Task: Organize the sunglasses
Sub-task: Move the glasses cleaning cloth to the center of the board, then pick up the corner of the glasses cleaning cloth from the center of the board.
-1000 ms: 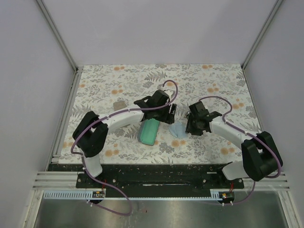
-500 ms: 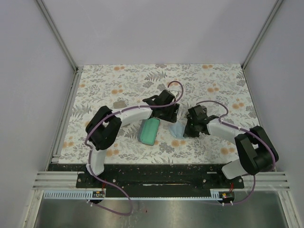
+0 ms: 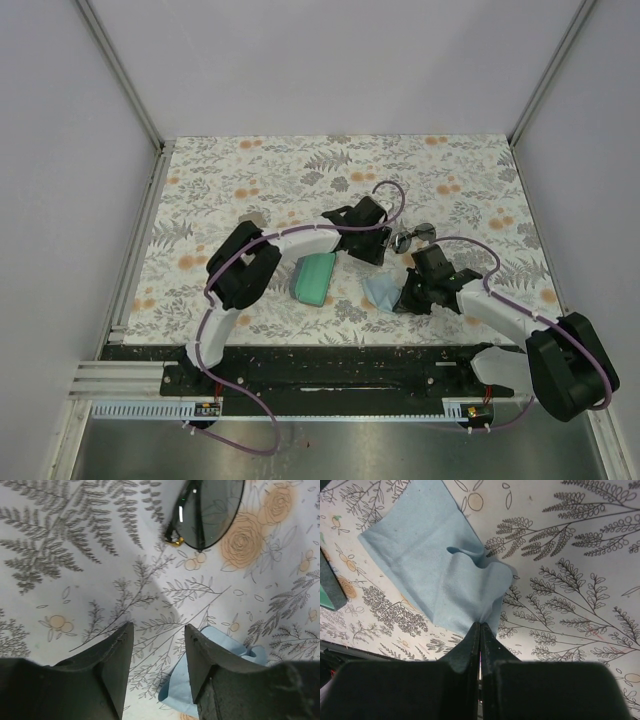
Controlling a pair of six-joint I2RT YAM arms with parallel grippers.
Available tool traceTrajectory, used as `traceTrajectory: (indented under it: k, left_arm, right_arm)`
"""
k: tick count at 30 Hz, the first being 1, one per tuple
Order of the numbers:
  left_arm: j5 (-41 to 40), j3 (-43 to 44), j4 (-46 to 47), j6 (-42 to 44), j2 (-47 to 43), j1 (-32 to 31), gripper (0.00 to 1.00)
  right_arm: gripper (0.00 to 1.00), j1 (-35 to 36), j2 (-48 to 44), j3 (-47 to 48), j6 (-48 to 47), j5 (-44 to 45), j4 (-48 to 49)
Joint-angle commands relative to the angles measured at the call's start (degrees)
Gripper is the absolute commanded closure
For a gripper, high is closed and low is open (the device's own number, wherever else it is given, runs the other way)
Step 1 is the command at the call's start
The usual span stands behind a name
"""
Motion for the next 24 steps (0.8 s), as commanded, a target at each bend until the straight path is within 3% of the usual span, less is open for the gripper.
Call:
traceTrajectory:
  k: [1,24]
  left_arm:
    - [2.61,1.84,-2.03,1.68,1.43,-1.74,0.52]
    - [10.96,0.96,-6.17,4.06,4.60,-5.43,0.64]
  right_arm:
    - [1.00,0.13,-0.55,-0.30,1.09,-1.44,-0.92]
    - [1.00,0.13,-4.25,0.84,2.15,-0.47,-3.38]
